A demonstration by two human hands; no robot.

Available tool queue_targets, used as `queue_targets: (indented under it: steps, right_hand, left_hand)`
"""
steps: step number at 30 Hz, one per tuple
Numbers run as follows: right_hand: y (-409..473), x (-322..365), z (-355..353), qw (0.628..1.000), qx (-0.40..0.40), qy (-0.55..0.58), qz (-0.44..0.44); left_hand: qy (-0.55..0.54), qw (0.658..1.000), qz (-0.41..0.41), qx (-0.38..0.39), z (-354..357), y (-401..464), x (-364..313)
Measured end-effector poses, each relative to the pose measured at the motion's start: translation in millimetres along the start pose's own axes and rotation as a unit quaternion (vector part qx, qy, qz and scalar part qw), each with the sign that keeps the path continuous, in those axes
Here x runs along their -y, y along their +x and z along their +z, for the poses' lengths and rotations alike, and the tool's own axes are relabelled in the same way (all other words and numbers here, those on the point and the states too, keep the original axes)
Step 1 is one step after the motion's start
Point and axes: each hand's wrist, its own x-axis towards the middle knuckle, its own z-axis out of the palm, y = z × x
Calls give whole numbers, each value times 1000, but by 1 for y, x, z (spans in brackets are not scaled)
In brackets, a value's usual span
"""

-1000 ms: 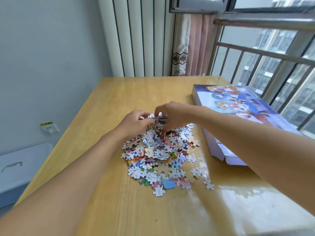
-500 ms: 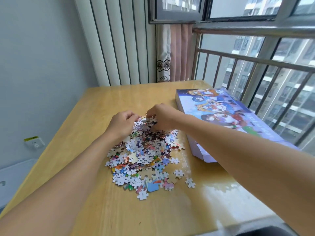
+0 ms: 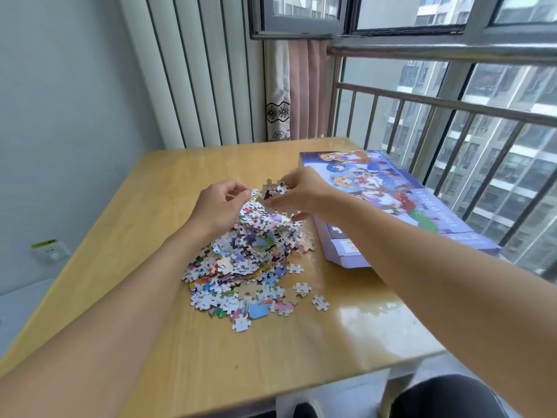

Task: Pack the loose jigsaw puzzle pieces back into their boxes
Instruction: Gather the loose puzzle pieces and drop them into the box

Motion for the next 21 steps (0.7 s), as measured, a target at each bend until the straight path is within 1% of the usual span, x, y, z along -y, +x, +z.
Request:
queue_targets:
  steps: [2, 4, 7, 9, 11, 13, 17, 20, 21]
  right_hand:
    - [-7, 2, 2, 1000, -6, -20, -11]
    - [-12, 3, 3, 999, -28, -1, -22]
    - [-25, 7, -2, 992, -47, 113, 13]
    - [-36, 12, -10, 980, -20, 193, 49]
    - [-47, 14, -18, 966, 14, 245, 76]
    - [-59, 13, -26, 959, 38, 269, 85]
    - [-84, 2, -45, 960, 58, 257, 95]
    - [-103, -7, -68, 962, 55, 250, 99]
    - [-111, -9, -74, 963, 60, 245, 100]
  left_hand:
    - [-3, 1000, 9, 0, 1, -6, -4]
    - [-7, 1000, 16, -2, 0, -10, -7]
    - [-9, 1000, 23, -5, -4, -18, -8]
    - [-3, 999, 32, -1, -5, -24, -7]
    - [5, 999, 42, 25, -2, -32, -6]
    - [29, 994, 72, 73, 5, -40, -9]
    - [112, 972, 152, 142, 33, -48, -27]
    - [132, 952, 199, 192, 67, -53, -48]
    - [126, 949, 215, 192, 79, -53, -54]
